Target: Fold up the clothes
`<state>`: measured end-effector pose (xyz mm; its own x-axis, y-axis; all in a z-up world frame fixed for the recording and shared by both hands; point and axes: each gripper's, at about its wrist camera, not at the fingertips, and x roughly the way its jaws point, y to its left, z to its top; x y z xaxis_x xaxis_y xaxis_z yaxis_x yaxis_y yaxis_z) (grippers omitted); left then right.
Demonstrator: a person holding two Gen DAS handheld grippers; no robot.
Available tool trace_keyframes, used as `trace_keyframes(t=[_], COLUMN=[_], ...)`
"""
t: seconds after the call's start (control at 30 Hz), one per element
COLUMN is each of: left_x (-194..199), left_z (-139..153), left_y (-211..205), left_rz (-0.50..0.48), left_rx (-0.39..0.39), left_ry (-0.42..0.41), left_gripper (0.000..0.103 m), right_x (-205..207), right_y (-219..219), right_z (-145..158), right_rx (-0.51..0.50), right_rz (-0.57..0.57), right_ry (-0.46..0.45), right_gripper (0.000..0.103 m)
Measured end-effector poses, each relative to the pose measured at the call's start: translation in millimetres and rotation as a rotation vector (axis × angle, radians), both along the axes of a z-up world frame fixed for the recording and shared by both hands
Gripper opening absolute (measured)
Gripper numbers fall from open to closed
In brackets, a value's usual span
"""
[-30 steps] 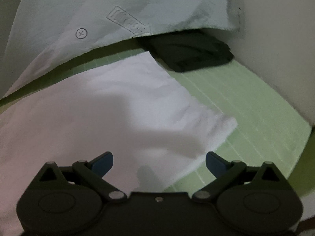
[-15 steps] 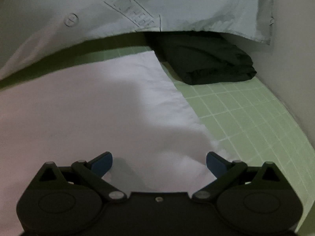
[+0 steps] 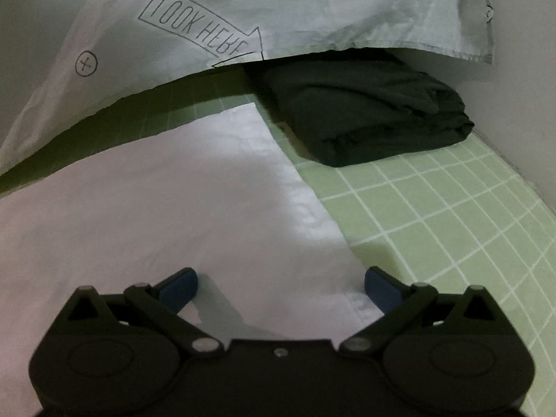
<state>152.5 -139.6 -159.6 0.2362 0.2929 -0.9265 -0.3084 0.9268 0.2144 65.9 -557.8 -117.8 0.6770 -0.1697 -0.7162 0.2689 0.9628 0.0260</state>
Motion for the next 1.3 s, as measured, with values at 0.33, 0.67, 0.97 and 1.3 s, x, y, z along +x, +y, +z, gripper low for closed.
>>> trace_keyframes(t=[0.33,0.67,0.97,1.3], left_x=[-6,-14,-21,-37], left_z=[6,10,30,64], left_y=[-7,-10,-14,24], left_rz=[0.022,0.039,0.007,-0.04], left_rx=[0.019,0.023,0.005,-0.073], left_ry=[-0.011,-0.056,-0.098,-0.199], left_gripper=[0.103,0.103,0.103,0.103], right_x=[-1,-18,-27,-41], right_y=[-1,14,25,94], right_z=[4,11,51,109], right_rx=[0.024,0.008,-0.029,-0.06], right_rz=[0.114,0.162,0.117,0.17], right_ry=[0.059,0.037,-0.029,-0.133], right_gripper=[0.094,0.02,0.017,0.017])
